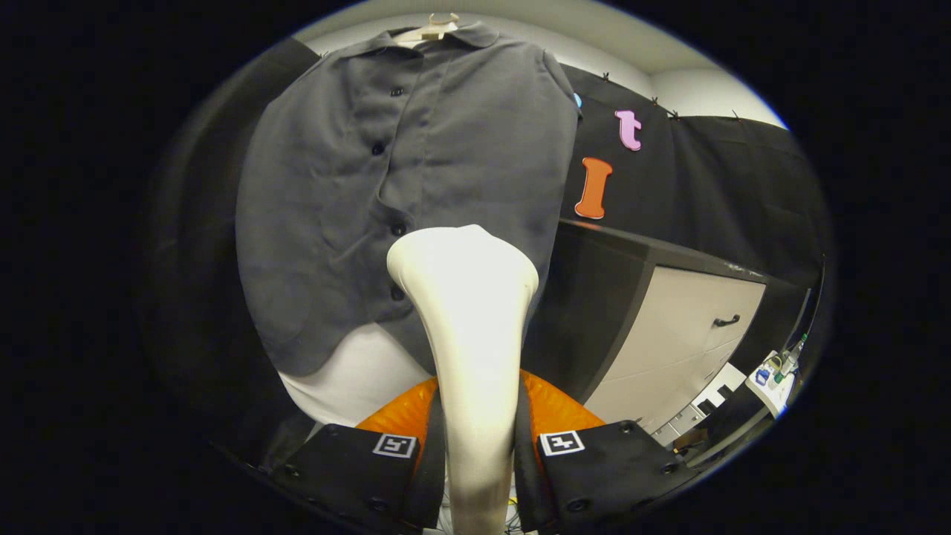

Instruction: Iron the clothes twice with a garment steamer, once on the left side and once on the right side.

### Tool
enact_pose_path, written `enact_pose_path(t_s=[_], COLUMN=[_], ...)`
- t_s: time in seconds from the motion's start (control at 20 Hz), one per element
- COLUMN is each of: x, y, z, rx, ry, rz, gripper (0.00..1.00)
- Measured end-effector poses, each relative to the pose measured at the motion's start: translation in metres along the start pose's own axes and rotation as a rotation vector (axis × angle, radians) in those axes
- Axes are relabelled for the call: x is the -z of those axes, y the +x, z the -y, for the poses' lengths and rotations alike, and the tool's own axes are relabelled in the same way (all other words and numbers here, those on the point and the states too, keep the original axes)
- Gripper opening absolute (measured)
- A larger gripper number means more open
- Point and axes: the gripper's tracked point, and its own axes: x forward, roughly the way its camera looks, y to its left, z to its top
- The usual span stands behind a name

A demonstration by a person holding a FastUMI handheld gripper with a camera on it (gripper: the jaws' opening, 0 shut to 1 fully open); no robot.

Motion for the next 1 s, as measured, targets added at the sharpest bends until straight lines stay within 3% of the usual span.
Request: enact_pose_path(t_s=[0.25,0.5,1.0], x=[-0.134,-0.233,-0.304], y=[-0.014,-0.038,-0.021], z=[-0.014,-0.056,-0.139], rx=[-0.052,-0.104,-0.212], ry=[0.082,0.116,0.051], rz=[0.232,0.378,0.418], gripper=[0.46,0.46,0.46])
